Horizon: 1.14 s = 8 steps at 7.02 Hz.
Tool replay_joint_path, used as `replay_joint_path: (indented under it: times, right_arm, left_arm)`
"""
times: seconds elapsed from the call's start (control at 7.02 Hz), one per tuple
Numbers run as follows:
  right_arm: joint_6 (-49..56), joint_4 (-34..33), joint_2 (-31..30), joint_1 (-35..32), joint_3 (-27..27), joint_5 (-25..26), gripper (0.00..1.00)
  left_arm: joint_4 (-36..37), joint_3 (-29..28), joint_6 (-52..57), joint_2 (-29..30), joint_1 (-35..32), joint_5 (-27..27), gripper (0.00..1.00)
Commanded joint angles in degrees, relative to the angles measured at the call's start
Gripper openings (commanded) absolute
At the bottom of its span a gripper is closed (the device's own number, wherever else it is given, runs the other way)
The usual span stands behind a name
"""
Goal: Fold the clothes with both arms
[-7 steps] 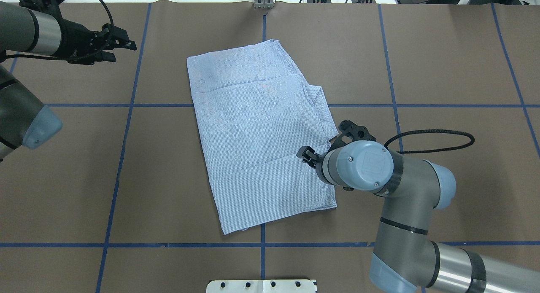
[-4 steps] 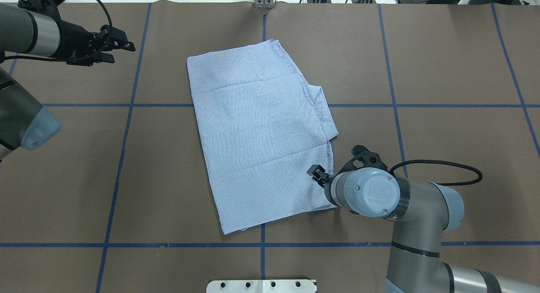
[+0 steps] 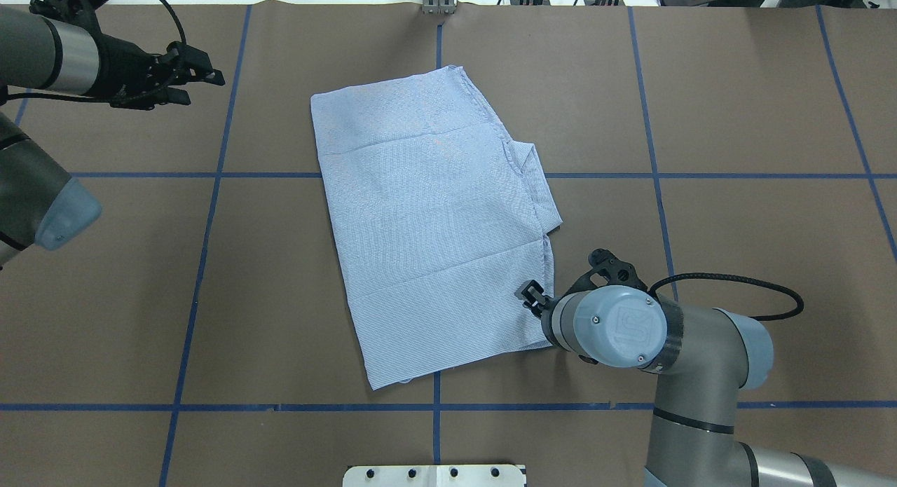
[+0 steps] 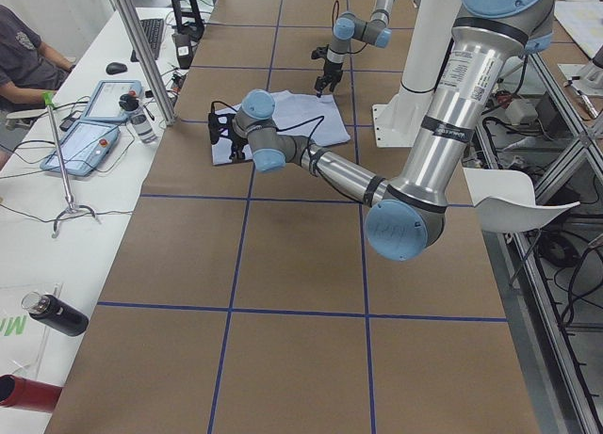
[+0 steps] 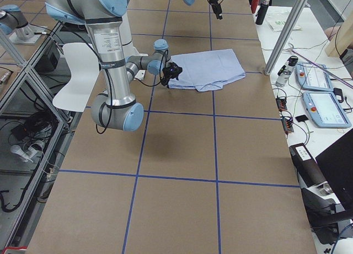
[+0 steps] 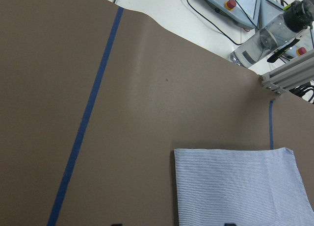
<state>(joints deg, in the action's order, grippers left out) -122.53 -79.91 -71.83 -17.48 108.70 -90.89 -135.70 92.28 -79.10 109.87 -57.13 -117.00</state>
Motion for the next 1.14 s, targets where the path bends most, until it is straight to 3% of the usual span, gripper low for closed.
replay_joint_path:
  times: [0.0, 0.43, 0.57, 0.71, 0.86, 1.0]
  right_arm:
    - [-0.42, -0.07, -0.06, 0.43, -0.06, -0.16, 0.88]
    - [-0.42, -0.07, -0.5, 1.31, -0.24, -0.07, 0.82]
    - [-0.42, -0.07, -0.5, 1.31, -0.06, -0.07, 0.61]
    - [-0.51, -0.16, -0.5, 1.22, -0.06, -0.07, 0.27]
    - [-0.43, -0.16, -0.59, 1.14, -0.15, 0.01, 0.04]
    - [-0.42, -0.16, -0.68, 1.13, 0.72, -0.07, 0.0]
  left_arm:
    - [0.0, 0.09, 0.0, 0.08, 0.0, 0.02, 0.75]
    - [0.0, 0.35, 0.0, 0.0, 0.0, 0.02, 0.75]
    - [0.0, 0.44, 0.0, 0.0, 0.0, 0.02, 0.75]
    - [0.0, 0.44, 0.0, 0.0, 0.0, 0.02, 0.75]
    - [0.0, 0.44, 0.0, 0.08, 0.0, 0.02, 0.75]
    - [0.0, 0.44, 0.0, 0.08, 0.0, 0.02, 0.75]
